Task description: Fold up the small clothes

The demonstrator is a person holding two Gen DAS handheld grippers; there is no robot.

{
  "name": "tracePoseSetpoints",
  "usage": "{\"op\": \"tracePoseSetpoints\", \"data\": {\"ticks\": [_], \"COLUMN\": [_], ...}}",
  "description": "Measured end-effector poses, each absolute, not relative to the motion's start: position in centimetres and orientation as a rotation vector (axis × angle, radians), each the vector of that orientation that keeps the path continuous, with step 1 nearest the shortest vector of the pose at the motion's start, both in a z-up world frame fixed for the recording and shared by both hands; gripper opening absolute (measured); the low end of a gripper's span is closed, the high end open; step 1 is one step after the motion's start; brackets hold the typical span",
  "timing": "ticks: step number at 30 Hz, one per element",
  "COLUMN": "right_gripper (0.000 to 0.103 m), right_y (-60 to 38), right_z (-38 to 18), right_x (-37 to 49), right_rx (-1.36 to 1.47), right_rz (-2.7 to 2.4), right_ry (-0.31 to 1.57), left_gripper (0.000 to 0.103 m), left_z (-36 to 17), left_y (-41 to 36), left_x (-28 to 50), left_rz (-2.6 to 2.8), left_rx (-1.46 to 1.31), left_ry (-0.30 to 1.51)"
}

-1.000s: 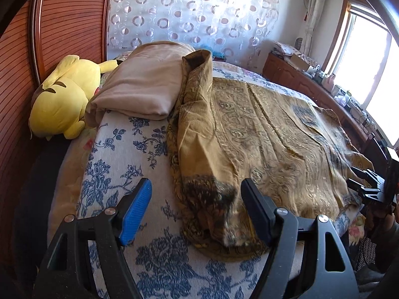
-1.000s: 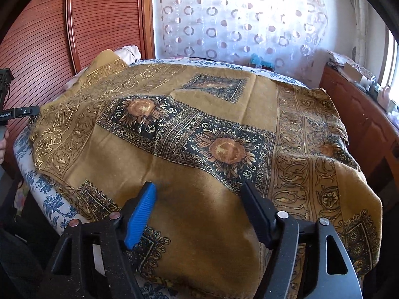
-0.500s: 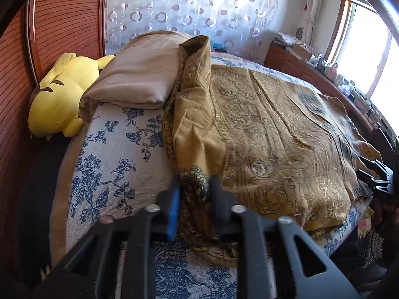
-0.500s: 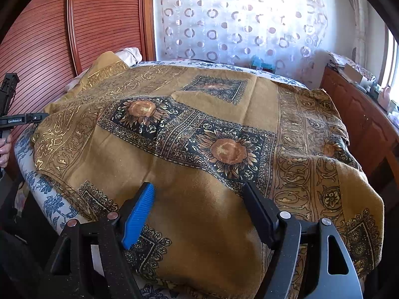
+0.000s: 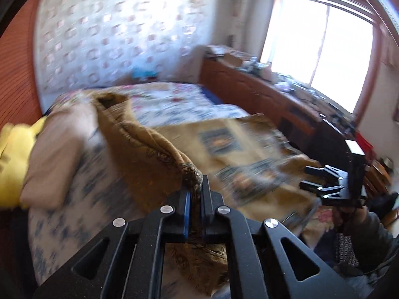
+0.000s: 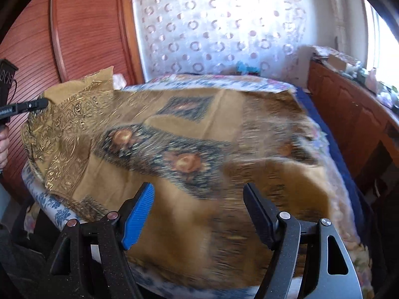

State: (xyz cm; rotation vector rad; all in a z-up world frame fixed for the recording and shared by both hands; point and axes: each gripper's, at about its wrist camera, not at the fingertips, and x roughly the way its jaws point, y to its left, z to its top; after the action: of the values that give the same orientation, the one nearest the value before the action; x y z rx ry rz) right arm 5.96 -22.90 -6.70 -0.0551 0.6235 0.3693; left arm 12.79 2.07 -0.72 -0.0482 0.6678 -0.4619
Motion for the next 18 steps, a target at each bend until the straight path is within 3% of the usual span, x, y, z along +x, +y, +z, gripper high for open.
{"op": "tracePoseSetpoints", "data": {"ticks": [18], "right_gripper": [0.076], "right_y": [-31.5], "right_z": [-6.1], "right_x": [2.1], "right_rx": [0.052], "right_rz": [0.220], "right_ry": [0.572], "left_gripper": [0.007], "left_z": [5.4], "left_y": [-18.7], "left_x": [18.1], "left_rz": [-0.826], "left_rx": [0.161], "left_ry": [0.654]}}
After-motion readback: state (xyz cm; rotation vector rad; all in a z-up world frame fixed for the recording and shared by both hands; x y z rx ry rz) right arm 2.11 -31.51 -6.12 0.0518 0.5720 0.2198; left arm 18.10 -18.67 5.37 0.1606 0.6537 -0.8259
